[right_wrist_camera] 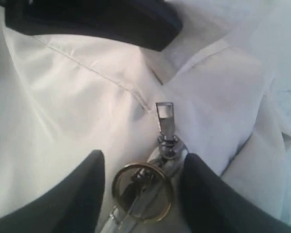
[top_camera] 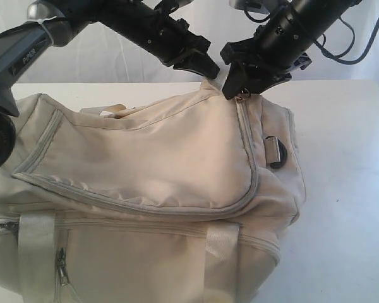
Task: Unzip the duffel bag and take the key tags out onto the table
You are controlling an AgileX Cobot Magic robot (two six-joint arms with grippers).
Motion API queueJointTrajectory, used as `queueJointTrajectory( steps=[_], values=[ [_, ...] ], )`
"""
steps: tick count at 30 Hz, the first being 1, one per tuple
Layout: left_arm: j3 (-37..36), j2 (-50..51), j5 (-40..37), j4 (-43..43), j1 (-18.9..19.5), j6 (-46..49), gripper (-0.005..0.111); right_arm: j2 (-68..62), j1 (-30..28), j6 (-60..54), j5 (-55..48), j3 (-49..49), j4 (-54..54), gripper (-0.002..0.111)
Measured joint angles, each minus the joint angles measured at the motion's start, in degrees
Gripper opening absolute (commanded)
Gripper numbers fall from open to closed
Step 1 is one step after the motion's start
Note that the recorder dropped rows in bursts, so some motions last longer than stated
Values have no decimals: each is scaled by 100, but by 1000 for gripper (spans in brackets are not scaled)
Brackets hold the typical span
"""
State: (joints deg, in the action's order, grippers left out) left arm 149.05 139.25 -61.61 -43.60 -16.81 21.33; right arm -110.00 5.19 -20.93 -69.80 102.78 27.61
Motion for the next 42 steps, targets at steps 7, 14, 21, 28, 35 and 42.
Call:
queueJointTrajectory(
  steps=[7,14,21,28,35,42],
  values=[
    [0,0,0,0,0,0,0,0,0,129,21,0,-102,10],
    [0,0,0,0,0,0,0,59,0,151,21,-10,-114,1],
    [0,0,0,0,0,0,0,95,0,151,21,-10,-114,6],
    [0,0,0,0,0,0,0,105,0,151,21,-10,-114,38],
    [0,0,-11,0,0,0,0,254,0,164,0,-10,-307,40],
    [0,0,-11,0,0,0,0,818,0,343,0,-268,-384,40]
  ],
)
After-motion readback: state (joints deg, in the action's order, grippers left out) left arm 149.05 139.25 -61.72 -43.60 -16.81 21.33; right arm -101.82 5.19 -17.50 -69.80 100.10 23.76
